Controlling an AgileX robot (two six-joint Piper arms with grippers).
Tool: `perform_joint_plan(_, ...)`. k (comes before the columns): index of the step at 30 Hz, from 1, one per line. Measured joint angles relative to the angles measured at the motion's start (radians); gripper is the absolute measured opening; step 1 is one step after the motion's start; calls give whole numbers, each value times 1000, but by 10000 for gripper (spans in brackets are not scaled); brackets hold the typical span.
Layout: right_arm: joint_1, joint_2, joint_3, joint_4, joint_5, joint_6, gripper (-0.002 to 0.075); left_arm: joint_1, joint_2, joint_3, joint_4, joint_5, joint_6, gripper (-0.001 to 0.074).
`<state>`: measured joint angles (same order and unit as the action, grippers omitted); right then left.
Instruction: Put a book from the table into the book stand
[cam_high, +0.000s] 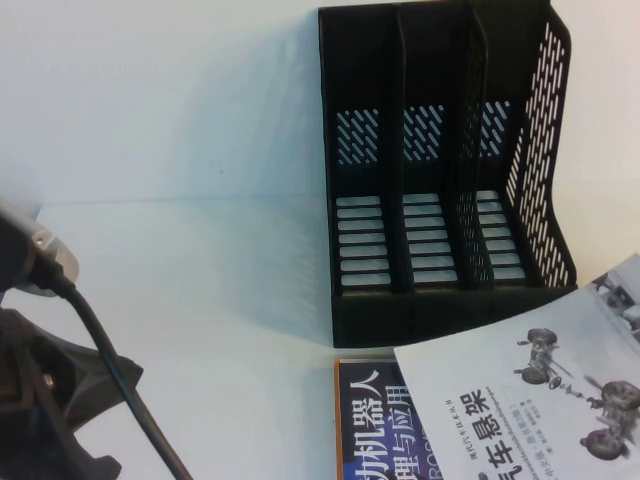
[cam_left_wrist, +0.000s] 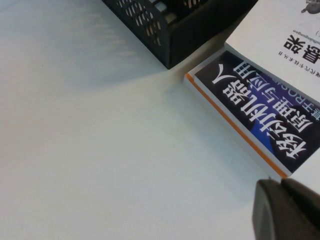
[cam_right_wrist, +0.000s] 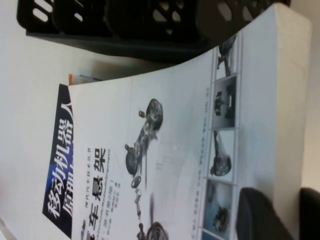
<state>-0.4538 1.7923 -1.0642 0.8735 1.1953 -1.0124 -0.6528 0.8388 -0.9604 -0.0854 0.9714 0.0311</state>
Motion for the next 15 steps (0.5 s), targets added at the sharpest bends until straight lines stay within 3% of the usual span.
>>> perform_joint_plan(15, 9, -390, -4, 1, 10, 96, 134, 0, 0, 0, 0, -25, 0, -3)
